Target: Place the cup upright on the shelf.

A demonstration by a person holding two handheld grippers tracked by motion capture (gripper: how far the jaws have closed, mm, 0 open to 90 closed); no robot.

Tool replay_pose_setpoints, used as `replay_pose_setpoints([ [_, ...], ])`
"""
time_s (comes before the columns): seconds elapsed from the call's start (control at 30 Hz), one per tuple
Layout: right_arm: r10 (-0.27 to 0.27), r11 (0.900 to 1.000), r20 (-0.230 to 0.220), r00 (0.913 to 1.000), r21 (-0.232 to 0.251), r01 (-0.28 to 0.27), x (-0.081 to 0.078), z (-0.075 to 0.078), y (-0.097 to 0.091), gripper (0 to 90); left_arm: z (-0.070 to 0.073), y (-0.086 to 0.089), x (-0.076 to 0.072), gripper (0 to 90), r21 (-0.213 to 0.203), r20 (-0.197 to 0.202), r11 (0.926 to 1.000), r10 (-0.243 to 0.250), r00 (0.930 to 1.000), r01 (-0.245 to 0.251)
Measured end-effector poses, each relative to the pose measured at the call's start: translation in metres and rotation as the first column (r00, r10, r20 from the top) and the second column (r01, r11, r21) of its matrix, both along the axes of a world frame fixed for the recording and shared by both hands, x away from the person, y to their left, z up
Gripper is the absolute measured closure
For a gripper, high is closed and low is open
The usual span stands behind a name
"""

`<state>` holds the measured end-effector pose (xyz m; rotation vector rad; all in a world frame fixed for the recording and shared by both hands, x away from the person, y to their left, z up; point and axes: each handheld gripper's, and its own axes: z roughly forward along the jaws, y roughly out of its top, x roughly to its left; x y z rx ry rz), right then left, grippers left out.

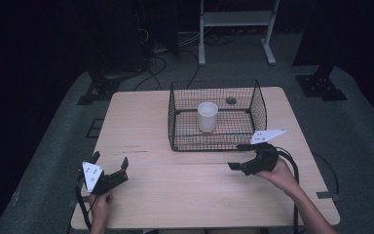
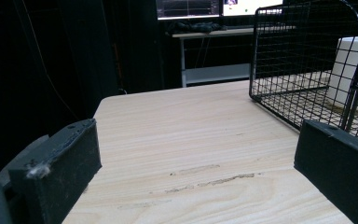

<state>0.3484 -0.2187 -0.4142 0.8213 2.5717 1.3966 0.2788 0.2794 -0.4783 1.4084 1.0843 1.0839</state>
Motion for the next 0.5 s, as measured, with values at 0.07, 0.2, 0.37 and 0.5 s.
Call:
replay_pose_setpoints([
  [0.07,-0.007,1.0,0.014,0.9999,-0.003,0.007,-0.002,0.0,-0.001,15.2,0.0,0.0,0.0,0.0,0.0,0.0,1.0,0.0,1.0,0.0],
  [0.2,-0.012,0.9999,0.011,0.9999,0.0,0.012,-0.006,-0.005,-0.004,15.2,0.0,0.0,0.0,0.0,0.0,0.0,1.0,0.0,1.0,0.0],
  [0.37,-0.024,0.9997,0.018,0.9995,0.01,0.024,-0.01,-0.007,-0.009,15.2,0.0,0.0,0.0,0.0,0.0,0.0,1.0,0.0,1.0,0.0],
  [0.5,-0.034,0.9993,0.015,0.9993,0.018,0.033,-0.013,-0.012,-0.013,15.2,0.0,0.0,0.0,0.0,0.001,0.001,1.0,0.0,1.0,0.0],
])
